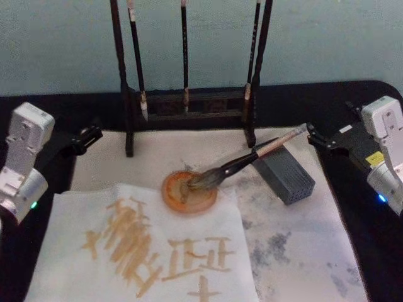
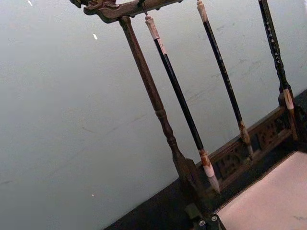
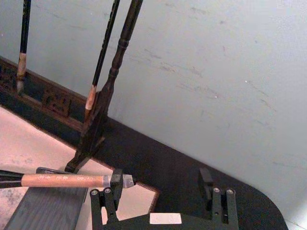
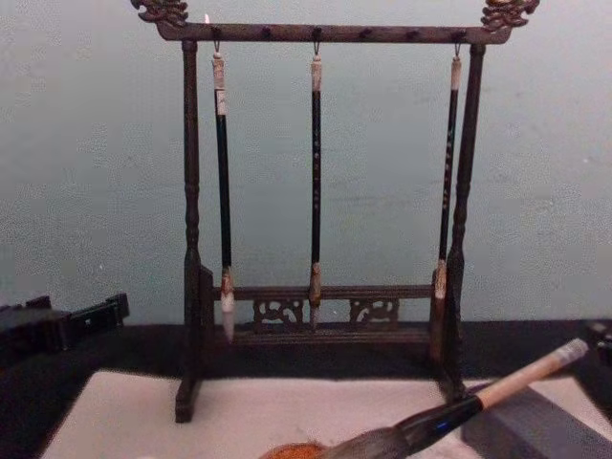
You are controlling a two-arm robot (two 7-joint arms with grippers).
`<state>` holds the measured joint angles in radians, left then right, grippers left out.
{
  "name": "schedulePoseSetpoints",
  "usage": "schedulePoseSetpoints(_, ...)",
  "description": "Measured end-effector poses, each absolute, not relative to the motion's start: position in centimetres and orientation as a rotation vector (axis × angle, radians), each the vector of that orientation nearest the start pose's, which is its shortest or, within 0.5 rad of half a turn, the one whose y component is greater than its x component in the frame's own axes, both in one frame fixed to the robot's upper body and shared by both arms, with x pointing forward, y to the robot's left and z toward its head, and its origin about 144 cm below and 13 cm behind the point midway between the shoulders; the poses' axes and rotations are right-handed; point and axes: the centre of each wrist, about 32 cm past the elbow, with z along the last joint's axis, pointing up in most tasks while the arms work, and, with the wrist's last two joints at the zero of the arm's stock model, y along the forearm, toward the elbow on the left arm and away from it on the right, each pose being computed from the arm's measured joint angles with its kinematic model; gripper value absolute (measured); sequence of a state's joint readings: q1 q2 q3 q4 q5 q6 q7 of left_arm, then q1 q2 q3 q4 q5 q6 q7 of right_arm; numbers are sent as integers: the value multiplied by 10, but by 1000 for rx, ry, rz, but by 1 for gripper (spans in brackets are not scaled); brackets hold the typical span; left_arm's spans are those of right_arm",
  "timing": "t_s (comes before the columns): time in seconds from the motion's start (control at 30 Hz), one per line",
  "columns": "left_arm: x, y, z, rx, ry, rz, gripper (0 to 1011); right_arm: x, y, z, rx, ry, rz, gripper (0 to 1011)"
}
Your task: Pick up the brush from the inkstone, write on the paper, then place the brush back to its original position.
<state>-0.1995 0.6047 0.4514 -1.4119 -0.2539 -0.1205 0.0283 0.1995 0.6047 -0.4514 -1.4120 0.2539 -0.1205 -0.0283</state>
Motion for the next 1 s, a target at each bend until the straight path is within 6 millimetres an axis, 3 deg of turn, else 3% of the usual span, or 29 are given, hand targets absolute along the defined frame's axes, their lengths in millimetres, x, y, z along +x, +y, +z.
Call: schedulePoseSetpoints(1.0, 489, 310, 1140, 304, -285, 1248, 1000, 489, -310, 1140, -304, -285, -1248, 1006)
